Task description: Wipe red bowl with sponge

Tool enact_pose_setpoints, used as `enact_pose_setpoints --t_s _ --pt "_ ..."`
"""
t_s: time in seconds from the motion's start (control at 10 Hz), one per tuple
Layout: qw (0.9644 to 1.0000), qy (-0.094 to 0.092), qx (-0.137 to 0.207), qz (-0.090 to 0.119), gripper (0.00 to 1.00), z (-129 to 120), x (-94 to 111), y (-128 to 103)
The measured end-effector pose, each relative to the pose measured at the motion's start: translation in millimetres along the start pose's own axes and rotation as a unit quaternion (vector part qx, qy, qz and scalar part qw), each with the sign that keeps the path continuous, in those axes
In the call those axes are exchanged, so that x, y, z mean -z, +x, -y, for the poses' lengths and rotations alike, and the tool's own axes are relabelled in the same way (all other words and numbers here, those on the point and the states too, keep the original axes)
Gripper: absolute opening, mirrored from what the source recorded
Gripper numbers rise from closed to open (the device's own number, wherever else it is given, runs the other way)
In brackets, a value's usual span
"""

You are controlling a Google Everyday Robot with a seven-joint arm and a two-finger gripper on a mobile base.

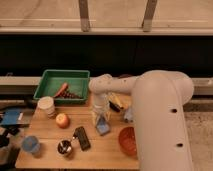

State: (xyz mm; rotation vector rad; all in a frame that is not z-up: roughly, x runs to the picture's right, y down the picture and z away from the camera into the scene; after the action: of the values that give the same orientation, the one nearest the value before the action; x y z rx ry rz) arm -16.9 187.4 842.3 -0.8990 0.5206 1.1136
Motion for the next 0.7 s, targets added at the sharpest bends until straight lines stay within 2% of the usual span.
enact_pose_setpoints --t_s 0.1,0.2,0.3,0.5,0.7 --pt "1.0000 -0.001 0.000 0.004 0.14 0.2 2.0 0.2" --pt "0.9998 -0.005 -0.002 0.017 0.04 2.3 10.5 0.6" --pt "0.9995 -0.008 -0.005 0.030 0.00 5.9 22.9 2.8" --pt "0.9981 -0.012 -0.007 0.060 0.00 11.0 54.7 7.3" --pt "0.9954 -0.006 -0.013 0.095 0.00 21.0 98.9 18.2"
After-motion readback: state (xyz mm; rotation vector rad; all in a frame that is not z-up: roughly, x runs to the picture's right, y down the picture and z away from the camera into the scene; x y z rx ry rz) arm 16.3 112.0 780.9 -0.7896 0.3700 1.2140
